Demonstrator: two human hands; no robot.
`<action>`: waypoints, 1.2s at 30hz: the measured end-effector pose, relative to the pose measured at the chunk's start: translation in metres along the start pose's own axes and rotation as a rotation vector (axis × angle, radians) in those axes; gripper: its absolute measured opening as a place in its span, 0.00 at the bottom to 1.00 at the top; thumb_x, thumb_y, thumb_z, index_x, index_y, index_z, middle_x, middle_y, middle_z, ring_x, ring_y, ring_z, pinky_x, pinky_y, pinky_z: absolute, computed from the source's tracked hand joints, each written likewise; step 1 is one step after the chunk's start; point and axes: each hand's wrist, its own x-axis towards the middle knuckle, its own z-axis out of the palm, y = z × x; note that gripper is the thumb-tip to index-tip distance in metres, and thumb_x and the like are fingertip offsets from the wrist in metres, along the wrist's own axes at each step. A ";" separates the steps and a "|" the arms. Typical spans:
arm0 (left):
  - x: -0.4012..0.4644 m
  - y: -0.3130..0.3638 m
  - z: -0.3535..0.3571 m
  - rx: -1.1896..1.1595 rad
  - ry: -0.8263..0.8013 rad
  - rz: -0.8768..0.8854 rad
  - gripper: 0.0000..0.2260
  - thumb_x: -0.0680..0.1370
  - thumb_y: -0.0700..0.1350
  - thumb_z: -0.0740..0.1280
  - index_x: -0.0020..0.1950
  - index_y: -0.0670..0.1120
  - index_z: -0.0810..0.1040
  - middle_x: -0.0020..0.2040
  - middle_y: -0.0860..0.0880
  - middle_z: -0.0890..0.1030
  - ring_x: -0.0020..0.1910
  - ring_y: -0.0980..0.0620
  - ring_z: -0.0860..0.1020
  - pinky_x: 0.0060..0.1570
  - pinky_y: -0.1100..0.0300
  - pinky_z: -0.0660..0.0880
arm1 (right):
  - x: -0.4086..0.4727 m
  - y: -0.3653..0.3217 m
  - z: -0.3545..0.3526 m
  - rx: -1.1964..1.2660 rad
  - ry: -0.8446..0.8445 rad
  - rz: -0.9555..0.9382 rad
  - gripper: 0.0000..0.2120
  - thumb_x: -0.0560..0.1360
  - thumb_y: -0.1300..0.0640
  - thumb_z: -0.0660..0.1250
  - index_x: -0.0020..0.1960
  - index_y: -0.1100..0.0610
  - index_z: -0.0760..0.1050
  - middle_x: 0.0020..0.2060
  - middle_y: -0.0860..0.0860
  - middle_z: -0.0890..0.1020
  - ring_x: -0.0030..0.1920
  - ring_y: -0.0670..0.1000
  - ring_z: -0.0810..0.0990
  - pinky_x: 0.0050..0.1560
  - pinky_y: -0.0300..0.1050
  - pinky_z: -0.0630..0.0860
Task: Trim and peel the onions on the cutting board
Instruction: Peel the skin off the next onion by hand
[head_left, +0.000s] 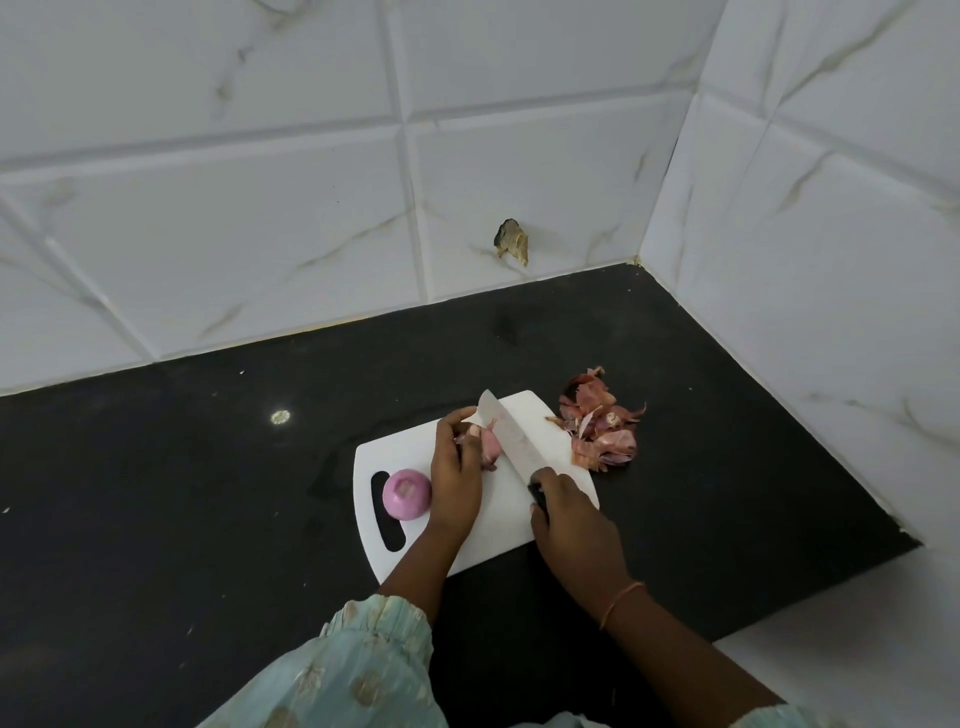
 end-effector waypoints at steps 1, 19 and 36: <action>0.001 0.002 -0.001 -0.041 0.003 -0.015 0.12 0.84 0.41 0.57 0.66 0.48 0.71 0.56 0.51 0.76 0.49 0.59 0.78 0.41 0.66 0.78 | 0.002 0.000 0.000 0.002 -0.012 -0.016 0.11 0.81 0.52 0.57 0.63 0.49 0.67 0.53 0.48 0.74 0.49 0.48 0.76 0.42 0.43 0.76; 0.013 0.059 0.023 -0.480 -0.205 -0.498 0.19 0.80 0.58 0.62 0.61 0.45 0.77 0.59 0.42 0.82 0.51 0.45 0.84 0.55 0.50 0.80 | 0.053 -0.013 -0.057 1.137 0.182 0.185 0.08 0.76 0.64 0.69 0.53 0.56 0.81 0.46 0.54 0.84 0.39 0.48 0.82 0.36 0.41 0.80; 0.019 0.072 0.037 -0.898 -0.344 -0.831 0.09 0.77 0.38 0.69 0.56 0.37 0.78 0.56 0.38 0.82 0.56 0.45 0.81 0.64 0.48 0.76 | 0.066 0.003 -0.075 1.589 0.228 0.388 0.10 0.78 0.65 0.65 0.59 0.64 0.75 0.47 0.59 0.85 0.46 0.54 0.86 0.47 0.47 0.83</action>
